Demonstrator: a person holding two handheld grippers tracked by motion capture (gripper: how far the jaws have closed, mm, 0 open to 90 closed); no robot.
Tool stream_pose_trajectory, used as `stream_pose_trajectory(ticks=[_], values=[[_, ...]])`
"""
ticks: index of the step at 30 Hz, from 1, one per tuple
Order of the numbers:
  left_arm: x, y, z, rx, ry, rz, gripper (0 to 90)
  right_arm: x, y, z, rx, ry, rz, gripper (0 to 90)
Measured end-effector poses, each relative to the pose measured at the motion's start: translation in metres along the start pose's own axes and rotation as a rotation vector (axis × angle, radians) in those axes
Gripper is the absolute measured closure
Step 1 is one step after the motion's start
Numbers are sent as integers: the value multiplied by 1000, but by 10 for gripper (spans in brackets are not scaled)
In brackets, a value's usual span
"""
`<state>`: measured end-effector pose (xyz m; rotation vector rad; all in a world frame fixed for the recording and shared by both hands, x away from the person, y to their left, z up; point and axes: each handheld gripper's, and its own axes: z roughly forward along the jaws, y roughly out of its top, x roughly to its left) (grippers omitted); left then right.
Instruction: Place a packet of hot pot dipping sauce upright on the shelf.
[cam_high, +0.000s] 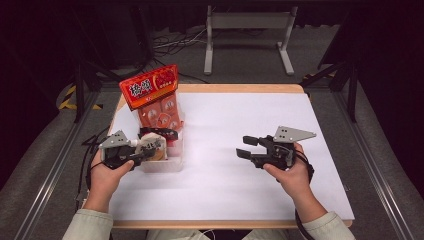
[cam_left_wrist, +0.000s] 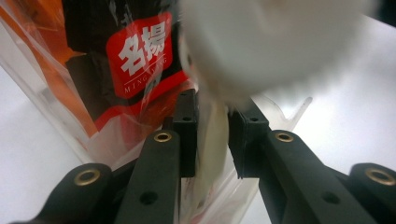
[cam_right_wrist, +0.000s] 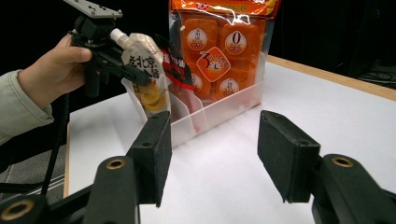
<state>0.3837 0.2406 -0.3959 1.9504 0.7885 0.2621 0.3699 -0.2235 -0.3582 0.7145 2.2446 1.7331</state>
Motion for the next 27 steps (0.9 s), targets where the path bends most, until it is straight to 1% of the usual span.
stream_pose_trajectory(ticks=[1, 2, 4, 5, 6, 7, 8, 9, 10, 11, 13, 14, 15, 17, 19, 21, 22, 23, 24, 26, 27], values=[[0, 0, 0, 0, 0, 0, 731, 0, 0, 0, -1, 1, 0, 453], [-1, -1, -2, -10, -3, -11, 715, 0, 0, 0, -2, 1, -2, 451], [-1, -1, -4, -20, -3, -11, 675, 0, 1, 0, -4, 3, -3, 445], [-1, -1, -5, -32, 5, -8, 648, 0, 1, 0, -7, 3, -4, 442], [-2, 0, -7, -45, 13, -19, 591, 0, 1, -1, -7, 2, -5, 439], [-3, 0, -9, -51, 16, -21, 530, 0, 1, -1, -8, -1, -8, 436], [-3, 0, -11, -61, 18, -23, 492, 0, 2, -2, -8, -3, -10, 431], [-3, 0, -13, -70, 31, -12, 460, -1, 2, -3, -12, -6, -12, 426], [-3, 0, -13, -70, 31, -12, 419, -1, 2, -4, -13, -9, -14, 423], [-5, -2, -18, -83, 53, -13, 372, -1, 1, -5, -11, -14, -18, 420], [-6, -3, -20, -90, 56, -10, 307, -1, 0, -8, -10, -23, -23, 415], [-7, -4, -24, -105, 66, -4, 270, -1, 0, -11, -11, -32, -27, 412], [-7, -7, -28, -126, 77, -13, 235, -1, 0, -13, -13, -38, -29, 408], [-7, -12, -33, -137, 84, -26, 199, 0, -1, -19, -17, -51, -32, 401], [-7, -17, -35, -126, 95, -25, 171, 0, -1, -24, -17, -68, -39, 392], [-7, -19, -36, -122, 97, -25, 157, 1, -2, -30, -18, -85, -45, 383], [-8, -24, -40, -121, 99, -38, 149, 0, -3, -33, -16, -94, -46, 378], [-9, -25, -41, -124, 99, -41, 138, -1, -5, -35, -15, -101, -47, 373], [-9, -25, -41, -124, 99, -41, 131, -1, -6, -38, -13, -109, -44, 368], [-10, -29, -45, -121, 99, -54, 115, -3, -9, -42, -11, -121, -38, 361], [-11, -30, -45, -123, 108, -53, 108, -4, -10, -44, -11, -125, -35, 359]])
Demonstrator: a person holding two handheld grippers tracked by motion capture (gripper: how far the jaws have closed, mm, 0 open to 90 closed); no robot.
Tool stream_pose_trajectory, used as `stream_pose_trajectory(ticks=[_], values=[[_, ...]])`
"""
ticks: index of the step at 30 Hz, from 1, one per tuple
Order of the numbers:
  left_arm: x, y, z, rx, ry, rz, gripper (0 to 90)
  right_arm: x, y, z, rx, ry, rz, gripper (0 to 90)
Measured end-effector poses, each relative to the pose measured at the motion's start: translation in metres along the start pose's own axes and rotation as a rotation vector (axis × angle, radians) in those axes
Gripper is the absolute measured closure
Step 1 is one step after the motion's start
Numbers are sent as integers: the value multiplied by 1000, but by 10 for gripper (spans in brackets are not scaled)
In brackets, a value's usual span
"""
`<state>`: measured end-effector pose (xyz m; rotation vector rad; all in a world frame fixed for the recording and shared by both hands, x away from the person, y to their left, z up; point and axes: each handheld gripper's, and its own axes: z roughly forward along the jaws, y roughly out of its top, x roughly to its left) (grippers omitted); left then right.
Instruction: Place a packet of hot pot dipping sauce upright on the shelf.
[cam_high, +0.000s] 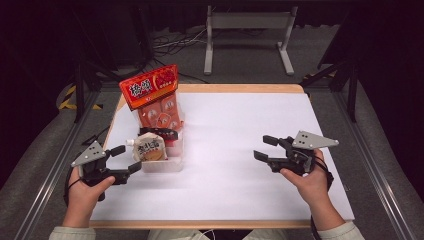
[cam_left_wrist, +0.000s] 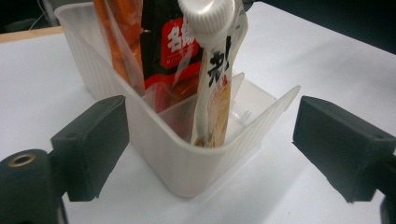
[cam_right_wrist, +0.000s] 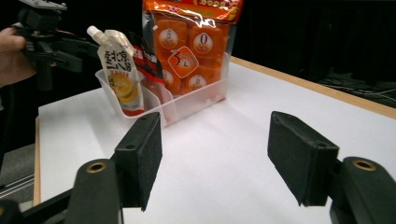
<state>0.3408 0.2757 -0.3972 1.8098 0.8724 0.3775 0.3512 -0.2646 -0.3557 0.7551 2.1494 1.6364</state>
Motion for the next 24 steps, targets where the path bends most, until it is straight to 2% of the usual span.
stream_pose_trajectory(ticks=[4, 12, 16, 22, 24], values=[[-3, -3, -2, -2, 15, -4, 75, -6, -7, -10, 14, -36, 10, 348], [-5, -22, -1, -5, 59, -44, 63, -15, -25, -20, 39, -101, 21, 340], [-4, -26, 4, 6, 63, -53, 62, -17, -36, -20, 64, -135, 18, 335], [-4, -29, 12, 44, 49, -46, 54, -20, -52, -22, 82, -167, 43, 333], [-3, -31, 14, 48, 47, -56, 53, -22, -58, -23, 93, -181, 49, 332]])
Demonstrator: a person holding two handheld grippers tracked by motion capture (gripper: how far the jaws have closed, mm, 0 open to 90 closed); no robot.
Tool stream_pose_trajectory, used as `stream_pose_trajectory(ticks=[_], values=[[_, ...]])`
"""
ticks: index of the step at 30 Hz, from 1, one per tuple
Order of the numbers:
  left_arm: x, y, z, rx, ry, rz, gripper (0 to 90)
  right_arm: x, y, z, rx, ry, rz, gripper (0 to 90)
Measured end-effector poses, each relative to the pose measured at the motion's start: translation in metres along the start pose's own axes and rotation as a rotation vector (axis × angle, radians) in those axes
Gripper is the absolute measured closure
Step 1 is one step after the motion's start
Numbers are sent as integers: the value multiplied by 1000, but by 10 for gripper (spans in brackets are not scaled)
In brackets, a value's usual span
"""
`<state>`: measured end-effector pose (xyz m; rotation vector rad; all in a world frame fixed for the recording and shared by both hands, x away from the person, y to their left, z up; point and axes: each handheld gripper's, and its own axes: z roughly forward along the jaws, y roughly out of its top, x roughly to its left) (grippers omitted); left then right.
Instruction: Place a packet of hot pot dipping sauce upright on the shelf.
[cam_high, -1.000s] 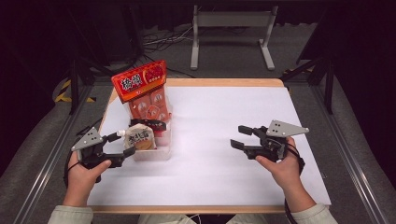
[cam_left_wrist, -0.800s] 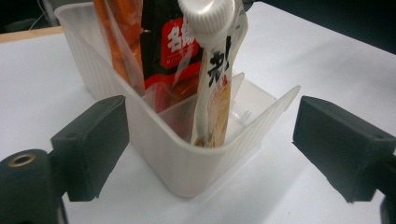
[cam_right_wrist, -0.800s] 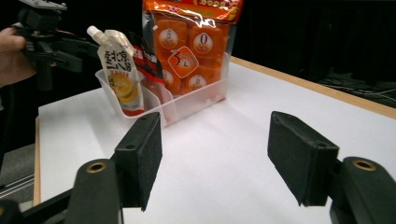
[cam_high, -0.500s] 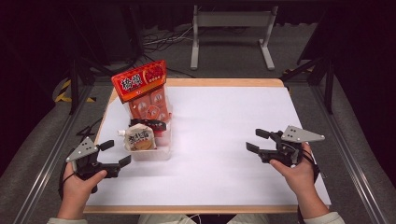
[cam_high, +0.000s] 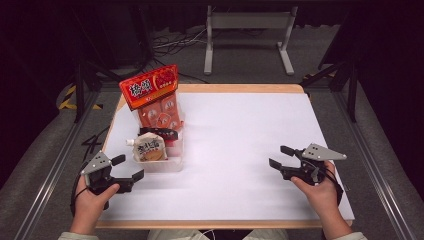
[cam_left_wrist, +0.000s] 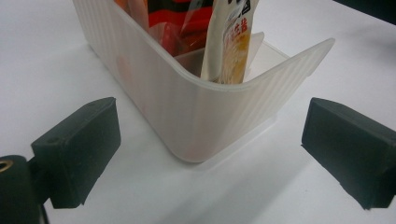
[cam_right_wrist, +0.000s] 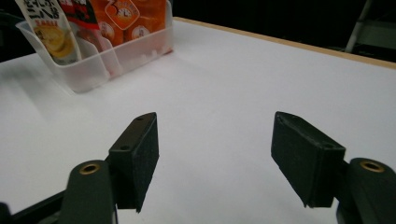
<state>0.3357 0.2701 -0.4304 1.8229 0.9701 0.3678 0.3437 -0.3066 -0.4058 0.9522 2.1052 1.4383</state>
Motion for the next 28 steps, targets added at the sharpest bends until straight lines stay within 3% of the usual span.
stream_pose_trajectory(ticks=[6, 11, 28], values=[[-1, -4, 6, 7, 4, 5, 51, -3, -14, 3, 24, -21, 11, 331], [-3, -5, 11, 28, -26, 23, 59, -6, -25, 9, 37, -15, 55, 318], [-1, -7, 10, 27, -20, 19, 52, -5, -25, 11, 44, -16, 43, 308]])
